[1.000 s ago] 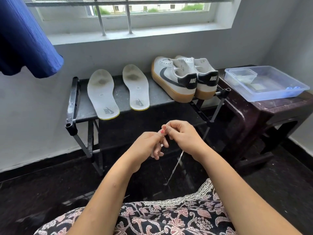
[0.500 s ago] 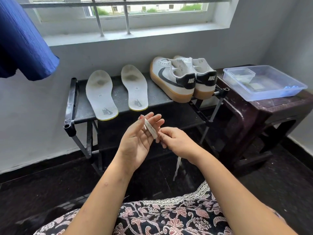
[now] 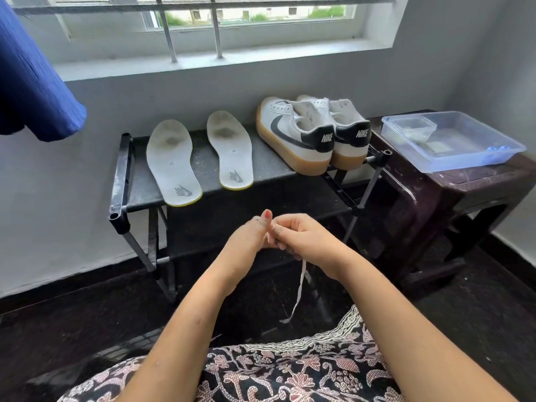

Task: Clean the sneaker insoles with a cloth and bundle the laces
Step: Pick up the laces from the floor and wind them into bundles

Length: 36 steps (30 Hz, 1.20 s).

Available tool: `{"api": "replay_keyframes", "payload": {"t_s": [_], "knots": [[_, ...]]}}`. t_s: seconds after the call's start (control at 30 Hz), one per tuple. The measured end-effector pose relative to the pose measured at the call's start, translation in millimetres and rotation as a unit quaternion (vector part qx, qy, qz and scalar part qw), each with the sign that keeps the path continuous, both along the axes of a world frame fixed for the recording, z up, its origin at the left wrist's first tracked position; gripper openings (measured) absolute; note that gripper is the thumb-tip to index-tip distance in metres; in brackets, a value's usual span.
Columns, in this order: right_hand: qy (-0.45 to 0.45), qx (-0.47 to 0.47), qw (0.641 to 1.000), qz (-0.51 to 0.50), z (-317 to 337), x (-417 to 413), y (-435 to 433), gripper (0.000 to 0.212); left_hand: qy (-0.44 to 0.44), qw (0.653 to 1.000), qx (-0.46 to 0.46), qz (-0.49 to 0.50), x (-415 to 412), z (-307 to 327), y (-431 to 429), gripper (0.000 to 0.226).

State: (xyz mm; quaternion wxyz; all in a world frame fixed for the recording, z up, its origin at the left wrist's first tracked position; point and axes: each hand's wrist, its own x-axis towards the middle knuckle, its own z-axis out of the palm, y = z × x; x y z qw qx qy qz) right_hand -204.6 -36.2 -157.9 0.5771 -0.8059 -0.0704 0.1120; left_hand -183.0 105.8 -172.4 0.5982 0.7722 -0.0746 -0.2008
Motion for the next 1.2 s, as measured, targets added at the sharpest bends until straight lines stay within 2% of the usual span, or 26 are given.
{"api": "replay_keyframes", "payload": {"t_s": [0.07, 0.17, 0.33, 0.5, 0.63, 0.77, 0.87, 0.93, 1.03, 1.13, 1.2], "knots": [[-0.013, 0.012, 1.0, -0.026, 0, 1, -1, 0.035, 0.012, 0.999, 0.008, -0.041, -4, 4, -2, 0.068], [-0.026, 0.022, 0.998, -0.059, -3, 2, -3, 0.038, -0.018, 0.998, -0.009, -0.065, -9, 6, -1, 0.057], [-0.058, -0.005, 0.994, -0.091, -8, 4, -4, 0.035, 0.024, 0.995, -0.047, -0.09, -4, 2, 3, 0.043], [-0.059, -0.003, 0.992, -0.108, -11, 6, -4, 0.035, 0.076, 0.977, -0.17, -0.107, -8, 12, 4, 0.038], [-0.043, -0.028, 0.995, -0.083, -12, 5, -2, 0.032, 0.096, 0.942, -0.319, -0.032, -5, 12, 4, 0.033], [-0.021, -0.089, 0.995, -0.05, -14, 4, -1, 0.032, 0.103, 0.906, -0.407, 0.05, 1, 10, 9, 0.033], [0.008, -0.101, 0.995, -0.001, -14, 2, 3, 0.03, 0.11, 0.881, -0.447, 0.11, 3, 10, 10, 0.033], [0.012, -0.094, 0.995, 0.019, -13, 1, 5, 0.03, 0.083, 0.894, -0.419, 0.135, 3, 9, 9, 0.032], [-0.006, -0.074, 0.997, 0.019, -8, 0, 3, 0.031, 0.028, 0.938, -0.312, 0.149, 4, 5, 5, 0.025], [-0.019, -0.047, 0.999, 0.013, -5, 2, -1, 0.03, -0.013, 0.985, -0.13, 0.113, 10, -7, 2, 0.038], [-0.025, -0.021, 0.999, 0.019, -4, 1, -1, 0.031, -0.024, 0.998, -0.03, 0.057, 10, -12, 0, 0.049]]}}
